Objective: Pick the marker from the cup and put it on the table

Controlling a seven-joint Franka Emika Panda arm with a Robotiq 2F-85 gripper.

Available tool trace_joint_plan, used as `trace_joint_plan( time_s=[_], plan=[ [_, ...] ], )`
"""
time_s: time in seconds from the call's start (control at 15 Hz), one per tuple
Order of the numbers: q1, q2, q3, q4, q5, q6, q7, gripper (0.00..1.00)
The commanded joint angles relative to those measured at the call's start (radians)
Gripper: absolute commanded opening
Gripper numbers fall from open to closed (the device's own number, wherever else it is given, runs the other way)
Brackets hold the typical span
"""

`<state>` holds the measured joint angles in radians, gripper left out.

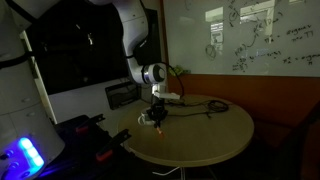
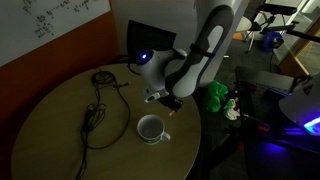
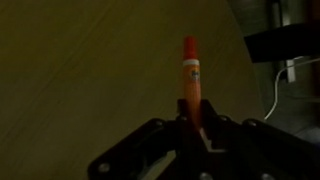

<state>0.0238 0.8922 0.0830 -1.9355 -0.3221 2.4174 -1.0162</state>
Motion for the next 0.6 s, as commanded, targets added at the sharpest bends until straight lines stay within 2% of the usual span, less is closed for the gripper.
trace_joint_plan(
  time_s=[0.0, 0.13, 0.2, 0.27, 0.53],
  plan=[
    [0.025, 0.041, -0.025, 0.042, -0.071, -0.002, 0.079, 0.05],
    [0.034, 0.059, -0.036, 0.056, -0.108, 0.011, 0.123, 0.05],
    [0.033, 0.059, -0.036, 0.056, -0.126, 0.017, 0.137, 0.34],
    [0.03, 0.058, -0.034, 0.057, -0.139, 0.021, 0.146, 0.44],
    [-0.007, 0.008, -0.006, 0.023, -0.165, 0.083, 0.131, 0.73]
  ],
)
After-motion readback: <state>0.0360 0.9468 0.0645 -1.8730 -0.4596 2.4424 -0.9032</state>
